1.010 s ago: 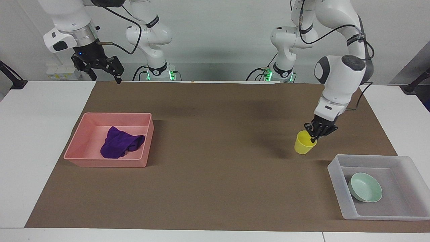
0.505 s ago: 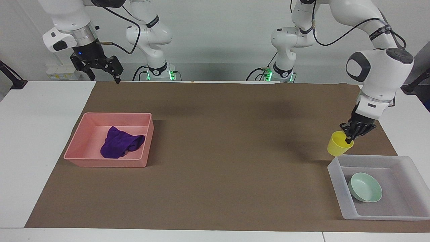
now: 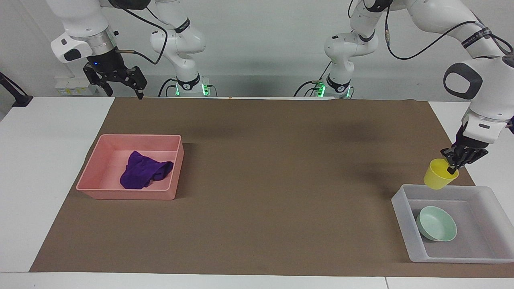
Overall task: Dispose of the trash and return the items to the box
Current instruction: 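Carry the yellow cup with the left gripper into the clear box, then lower the yellow cup into the green bowl with the left gripper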
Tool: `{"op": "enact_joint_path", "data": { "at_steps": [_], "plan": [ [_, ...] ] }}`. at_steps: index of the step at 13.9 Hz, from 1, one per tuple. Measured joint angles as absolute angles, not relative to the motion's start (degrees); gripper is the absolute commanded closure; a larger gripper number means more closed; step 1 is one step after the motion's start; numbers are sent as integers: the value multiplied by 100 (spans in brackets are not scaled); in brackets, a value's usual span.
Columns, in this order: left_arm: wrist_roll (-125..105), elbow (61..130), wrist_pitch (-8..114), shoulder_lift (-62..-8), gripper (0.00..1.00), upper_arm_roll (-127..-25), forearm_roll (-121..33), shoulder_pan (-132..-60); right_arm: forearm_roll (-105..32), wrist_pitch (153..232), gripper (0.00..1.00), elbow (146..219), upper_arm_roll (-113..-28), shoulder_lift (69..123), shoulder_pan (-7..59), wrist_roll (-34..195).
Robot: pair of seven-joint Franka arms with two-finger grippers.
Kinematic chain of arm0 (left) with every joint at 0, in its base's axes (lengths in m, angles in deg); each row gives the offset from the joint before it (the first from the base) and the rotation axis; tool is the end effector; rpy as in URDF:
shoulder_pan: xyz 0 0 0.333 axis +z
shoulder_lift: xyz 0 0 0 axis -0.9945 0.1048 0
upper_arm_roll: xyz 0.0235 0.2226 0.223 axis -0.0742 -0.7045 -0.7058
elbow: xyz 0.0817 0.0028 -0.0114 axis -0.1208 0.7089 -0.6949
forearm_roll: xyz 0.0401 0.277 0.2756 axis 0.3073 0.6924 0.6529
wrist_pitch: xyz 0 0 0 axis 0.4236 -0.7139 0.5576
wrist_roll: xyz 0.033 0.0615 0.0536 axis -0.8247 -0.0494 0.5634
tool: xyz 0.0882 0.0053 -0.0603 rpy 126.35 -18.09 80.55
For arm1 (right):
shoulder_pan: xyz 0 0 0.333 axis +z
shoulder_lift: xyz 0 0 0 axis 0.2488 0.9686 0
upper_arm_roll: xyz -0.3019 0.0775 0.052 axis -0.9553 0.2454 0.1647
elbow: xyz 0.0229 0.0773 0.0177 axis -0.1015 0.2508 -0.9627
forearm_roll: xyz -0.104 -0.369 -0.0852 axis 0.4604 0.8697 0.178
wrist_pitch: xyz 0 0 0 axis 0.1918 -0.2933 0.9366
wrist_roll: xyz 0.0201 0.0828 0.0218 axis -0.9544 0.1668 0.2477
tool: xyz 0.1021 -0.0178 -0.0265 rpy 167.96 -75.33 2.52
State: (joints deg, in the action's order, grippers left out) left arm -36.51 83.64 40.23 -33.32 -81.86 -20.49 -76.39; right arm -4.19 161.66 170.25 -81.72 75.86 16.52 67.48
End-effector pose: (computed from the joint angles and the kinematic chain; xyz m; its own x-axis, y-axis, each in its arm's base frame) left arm 0.6392 0.1170 0.4997 0.9599 -0.0044 0.2804 0.0080 -0.9990 -0.0432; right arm 0.5215 -0.0250 0.6492 0.9928 -0.1191 -0.0123 -0.1187 -0.9926 0.0251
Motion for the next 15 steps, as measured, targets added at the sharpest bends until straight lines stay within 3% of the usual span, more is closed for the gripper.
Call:
{"op": "enact_joint_path", "data": {
  "at_steps": [7,15],
  "plan": [
    [-3786,7616,4005,-2790,100,-8181,-2049,-7359,-425,16166,0,17012,-8174,7584,1616,6747],
    [-3797,5898,4006,-1170,100,-8118,-2448,-7281,-473,16166,0,17011,-8174,7583,1616,6631]
  ]
}}
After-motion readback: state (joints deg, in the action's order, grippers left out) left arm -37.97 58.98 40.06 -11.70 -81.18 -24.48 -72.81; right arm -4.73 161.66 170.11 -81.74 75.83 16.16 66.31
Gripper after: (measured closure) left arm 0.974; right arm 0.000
